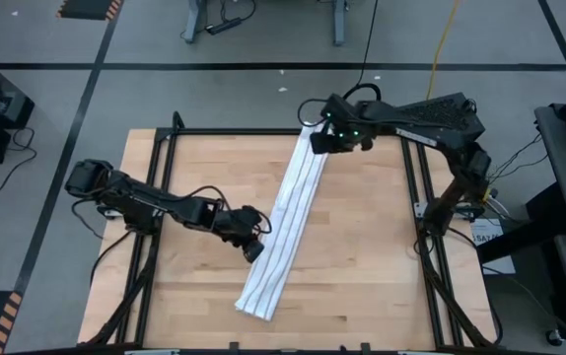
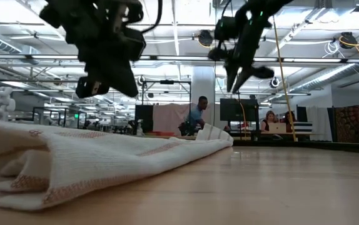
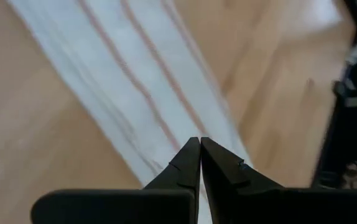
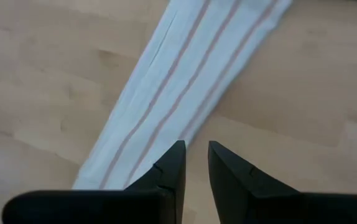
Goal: Roll towel into tight, uniform cylinder
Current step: Fold the white brown kitchen towel
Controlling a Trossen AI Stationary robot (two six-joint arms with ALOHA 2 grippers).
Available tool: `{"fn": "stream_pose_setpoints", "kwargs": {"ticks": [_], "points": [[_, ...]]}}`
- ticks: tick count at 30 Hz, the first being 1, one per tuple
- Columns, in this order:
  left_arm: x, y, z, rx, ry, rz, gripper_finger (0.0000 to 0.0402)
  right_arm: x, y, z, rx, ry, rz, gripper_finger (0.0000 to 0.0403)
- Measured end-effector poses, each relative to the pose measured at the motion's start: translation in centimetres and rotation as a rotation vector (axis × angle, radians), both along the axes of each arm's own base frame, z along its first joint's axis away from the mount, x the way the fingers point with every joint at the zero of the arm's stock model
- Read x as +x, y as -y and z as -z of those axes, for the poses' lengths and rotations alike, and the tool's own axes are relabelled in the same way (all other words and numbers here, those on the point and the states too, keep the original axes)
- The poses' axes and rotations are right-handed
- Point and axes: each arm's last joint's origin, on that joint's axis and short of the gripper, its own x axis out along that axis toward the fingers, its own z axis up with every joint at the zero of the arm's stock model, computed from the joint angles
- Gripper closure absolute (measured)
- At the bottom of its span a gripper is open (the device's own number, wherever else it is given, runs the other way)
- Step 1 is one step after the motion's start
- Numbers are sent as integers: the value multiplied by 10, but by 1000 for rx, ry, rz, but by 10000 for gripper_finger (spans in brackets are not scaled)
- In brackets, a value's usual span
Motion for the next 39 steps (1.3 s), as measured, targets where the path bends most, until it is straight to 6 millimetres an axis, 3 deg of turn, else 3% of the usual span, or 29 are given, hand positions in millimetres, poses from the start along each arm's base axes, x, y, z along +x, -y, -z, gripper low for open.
{"fn": "stream_pose_setpoints", "kwargs": {"ticks": [6,11,15,20,33,39], "points": [[2,-15,11,7,-77,-49,384,22,23,51,119,65,-80,357],[3,-22,13,-11,-80,-61,384,42,24,89,157,29,-142,375],[3,-25,13,-31,-86,-66,384,48,26,122,203,-52,-184,393],[3,-25,13,-39,-88,-63,384,49,31,148,227,-106,-229,401],[3,-26,13,-37,-97,-63,384,34,60,143,132,-166,-313,402],[4,-25,11,-2,-54,34,384,41,63,116,98,-167,-439,402]]}}
